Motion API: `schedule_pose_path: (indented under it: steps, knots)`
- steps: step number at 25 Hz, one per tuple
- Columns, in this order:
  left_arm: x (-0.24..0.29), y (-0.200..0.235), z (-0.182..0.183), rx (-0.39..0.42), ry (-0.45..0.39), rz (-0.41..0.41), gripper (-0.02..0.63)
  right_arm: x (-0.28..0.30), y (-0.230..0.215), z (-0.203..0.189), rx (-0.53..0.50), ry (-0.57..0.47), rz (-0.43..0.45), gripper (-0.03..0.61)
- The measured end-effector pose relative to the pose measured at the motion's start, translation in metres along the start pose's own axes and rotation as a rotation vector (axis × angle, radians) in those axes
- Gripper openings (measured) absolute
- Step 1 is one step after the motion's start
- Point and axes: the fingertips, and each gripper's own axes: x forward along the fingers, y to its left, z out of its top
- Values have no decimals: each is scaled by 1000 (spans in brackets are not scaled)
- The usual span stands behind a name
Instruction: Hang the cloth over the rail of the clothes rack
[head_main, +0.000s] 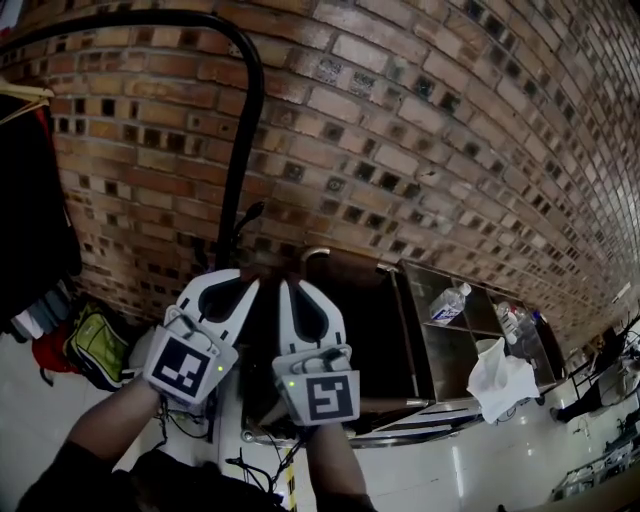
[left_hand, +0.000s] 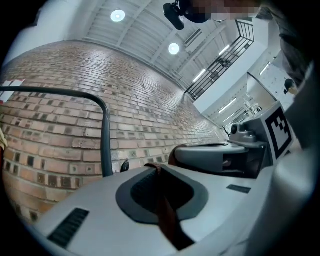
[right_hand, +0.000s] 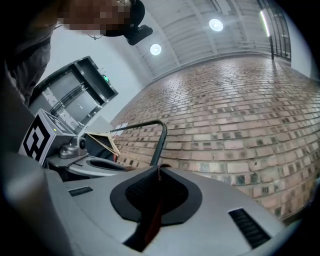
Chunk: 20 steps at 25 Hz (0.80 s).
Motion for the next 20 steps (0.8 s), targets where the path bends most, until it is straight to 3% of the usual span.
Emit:
schedule_pose_path:
  steps: [7,10,15,20]
  knots:
    - [64,20,30,-29,-19,-53,23,44,-62,30,2,-52,-31,2]
    - [87,26,59,-8,-77,-87,23,59,-86,51,5,-102,-51,2]
    - [118,53,104,51,-230,-51,23,88,-108,80,-93,-182,-83,2]
    - [141,68,134,26,-271,-70,23,108,-120,104,-128,-213,-123,2]
